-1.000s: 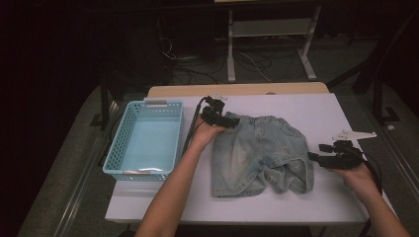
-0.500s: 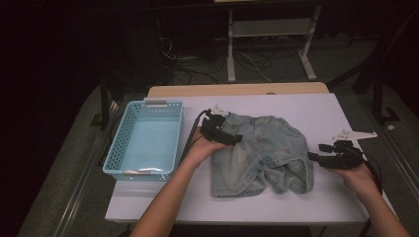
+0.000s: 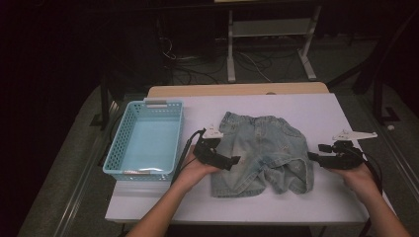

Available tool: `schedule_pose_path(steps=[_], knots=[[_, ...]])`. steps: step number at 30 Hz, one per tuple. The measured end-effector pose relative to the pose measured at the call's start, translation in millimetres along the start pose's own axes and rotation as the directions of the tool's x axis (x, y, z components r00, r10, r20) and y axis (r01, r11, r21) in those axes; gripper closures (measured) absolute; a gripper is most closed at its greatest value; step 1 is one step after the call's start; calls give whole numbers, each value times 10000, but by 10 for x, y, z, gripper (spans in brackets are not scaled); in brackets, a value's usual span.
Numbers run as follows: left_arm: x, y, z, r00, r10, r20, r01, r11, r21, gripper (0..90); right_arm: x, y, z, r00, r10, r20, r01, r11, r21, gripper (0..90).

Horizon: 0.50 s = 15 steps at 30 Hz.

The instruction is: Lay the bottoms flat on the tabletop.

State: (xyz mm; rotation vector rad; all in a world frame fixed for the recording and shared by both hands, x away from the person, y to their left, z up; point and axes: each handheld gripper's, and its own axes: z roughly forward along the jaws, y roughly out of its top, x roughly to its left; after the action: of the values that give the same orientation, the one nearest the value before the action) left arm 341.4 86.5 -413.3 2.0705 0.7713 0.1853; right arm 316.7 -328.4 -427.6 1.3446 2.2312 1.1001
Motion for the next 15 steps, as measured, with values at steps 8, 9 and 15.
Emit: schedule_pose_path(steps=[8, 9, 15], knots=[[-133, -202, -147, 9995, 141, 277, -142, 9999, 55, 0, 5, 6, -5, 10000, -41, -45, 41, 10000, -6, 428], [-141, -221, -165, 9994, 161, 296, -163, 9998, 68, 0, 4, 7, -4, 10000, -44, -71, 44, 10000, -10, 432], [-213, -367, -278, 9993, 83, 366, -85, 9999, 58, 0, 11, 6, -20, 9998, -50, -172, 50, 10000, -24, 465]])
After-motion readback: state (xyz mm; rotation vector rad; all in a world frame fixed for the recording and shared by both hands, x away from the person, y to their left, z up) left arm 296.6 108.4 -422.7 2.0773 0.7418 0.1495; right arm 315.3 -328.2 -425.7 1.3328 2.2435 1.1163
